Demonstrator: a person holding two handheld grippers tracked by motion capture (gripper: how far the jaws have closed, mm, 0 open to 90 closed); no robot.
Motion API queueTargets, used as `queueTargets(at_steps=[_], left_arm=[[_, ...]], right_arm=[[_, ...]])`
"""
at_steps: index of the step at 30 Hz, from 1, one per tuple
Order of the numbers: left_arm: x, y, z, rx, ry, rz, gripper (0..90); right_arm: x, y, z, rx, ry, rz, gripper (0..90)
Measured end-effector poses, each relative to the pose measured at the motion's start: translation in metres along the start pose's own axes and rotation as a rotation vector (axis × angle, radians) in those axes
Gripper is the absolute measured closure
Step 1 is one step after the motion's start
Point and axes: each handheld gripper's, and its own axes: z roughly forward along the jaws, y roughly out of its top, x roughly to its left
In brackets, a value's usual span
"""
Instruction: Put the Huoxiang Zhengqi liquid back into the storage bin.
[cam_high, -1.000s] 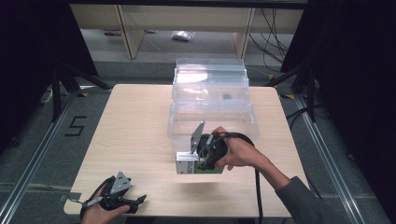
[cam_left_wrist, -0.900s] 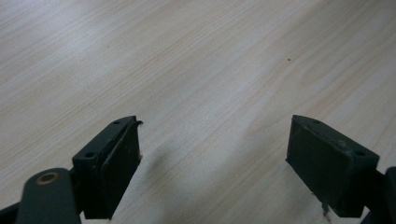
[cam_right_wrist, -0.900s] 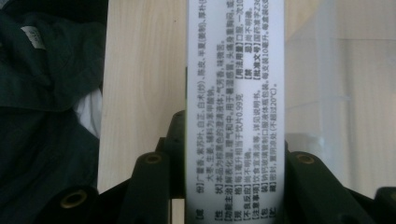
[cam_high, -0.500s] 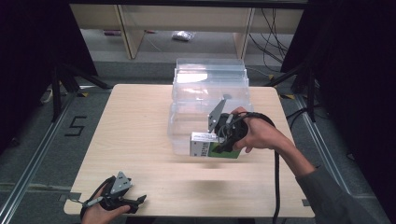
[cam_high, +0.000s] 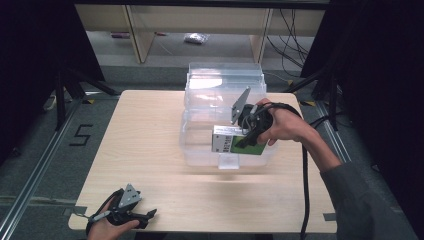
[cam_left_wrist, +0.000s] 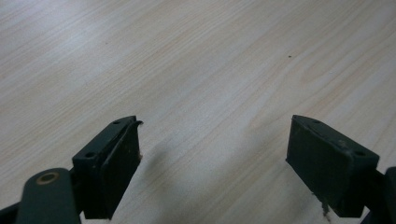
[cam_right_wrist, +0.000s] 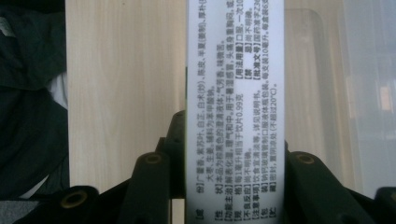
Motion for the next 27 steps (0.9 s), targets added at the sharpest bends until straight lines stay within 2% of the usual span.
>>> queueTargets(at_steps=[1, 2, 3, 5, 6, 7, 9, 10, 12, 13, 14, 16, 17, 18, 19, 20, 21, 22, 23, 24, 25, 26, 27], left_arm=[[-0.001, 0.0, 0.0, -0.008, -0.005, -0.008, 16.7], [-0.001, 0.0, 0.0, -0.005, -0.003, -0.008, 16.8], [-0.001, 0.0, 0.0, -0.006, -0.003, -0.01, 16.8], [-0.001, 0.0, 0.001, -0.007, -0.01, -0.017, 16.8], [-0.001, 0.0, 0.001, -0.007, -0.01, -0.017, 16.8], [-0.001, 0.0, 0.001, -0.006, -0.005, -0.006, 16.8], [-0.002, -0.001, 0.001, -0.011, -0.009, -0.015, 16.7], [-0.001, -0.001, 0.001, -0.005, -0.014, -0.014, 16.8], [0.0, -0.001, 0.001, -0.002, -0.014, -0.003, 16.7], [0.0, -0.001, 0.001, -0.002, -0.014, 0.0, 16.8], [-0.002, -0.001, 0.003, -0.024, -0.016, -0.031, 16.8], [-0.001, -0.001, 0.002, -0.012, -0.008, -0.02, 16.7], [0.0, -0.001, 0.002, -0.002, -0.015, -0.009, 16.7], [0.0, -0.001, 0.002, -0.002, -0.015, -0.009, 16.8], [0.002, 0.0, 0.001, 0.019, -0.019, 0.019, 16.8], [0.002, 0.0, 0.002, 0.017, -0.014, 0.011, 16.8], [0.001, -0.001, 0.004, -0.006, -0.01, -0.013, 16.8], [0.001, -0.001, 0.004, 0.003, -0.013, -0.009, 16.8], [0.002, -0.001, 0.002, 0.022, -0.021, 0.015, 16.8], [0.002, -0.001, 0.003, 0.022, -0.016, 0.015, 16.8], [0.001, -0.001, 0.004, 0.009, -0.013, -0.003, 16.8], [0.0, -0.001, 0.004, -0.002, -0.013, -0.016, 16.7], [0.002, -0.001, 0.002, 0.019, -0.018, 0.015, 16.8]], right_arm=[[-0.008, -0.004, -0.002, 0.014, -0.01, -0.004, 65.5], [-0.01, -0.006, -0.003, 0.028, -0.016, 0.027, 65.5], [-0.014, -0.007, -0.003, 0.026, -0.011, 0.015, 65.6], [-0.018, -0.012, -0.004, 0.043, -0.015, 0.051, 65.5], [-0.018, -0.012, -0.004, 0.043, -0.015, 0.051, 65.5], [-0.026, -0.016, -0.004, 0.048, -0.024, 0.046, 65.5], [-0.032, -0.02, -0.004, 0.044, -0.025, 0.059, 65.5], [-0.034, -0.023, -0.004, 0.046, -0.029, 0.087, 65.5], [-0.041, -0.027, -0.001, 0.043, -0.027, 0.069, 65.5], [-0.044, -0.03, 0.0, 0.05, -0.028, 0.087, 65.5], [-0.045, -0.031, 0.001, 0.055, -0.028, 0.1, 65.5], [-0.049, -0.034, 0.004, 0.059, -0.032, 0.1, 65.5], [-0.057, -0.037, 0.008, 0.052, -0.028, 0.083, 65.5], [-0.057, -0.037, 0.008, 0.052, -0.028, 0.083, 65.5], [-0.059, -0.039, 0.01, 0.061, -0.027, 0.093, 65.5], [-0.063, -0.041, 0.014, 0.067, -0.029, 0.09, 65.5], [-0.066, -0.043, 0.017, 0.076, -0.032, 0.097, 65.5], [-0.067, -0.044, 0.019, 0.082, -0.032, 0.104, 65.5], [-0.07, -0.046, 0.024, 0.092, -0.037, 0.107, 65.5], [-0.072, -0.047, 0.026, 0.09, -0.032, 0.103, 65.5], [-0.075, -0.048, 0.03, 0.075, -0.018, 0.08, 65.5], [-0.074, -0.049, 0.032, 0.083, -0.026, 0.101, 65.5], [-0.075, -0.049, 0.035, 0.089, -0.022, 0.101, 65.5]])
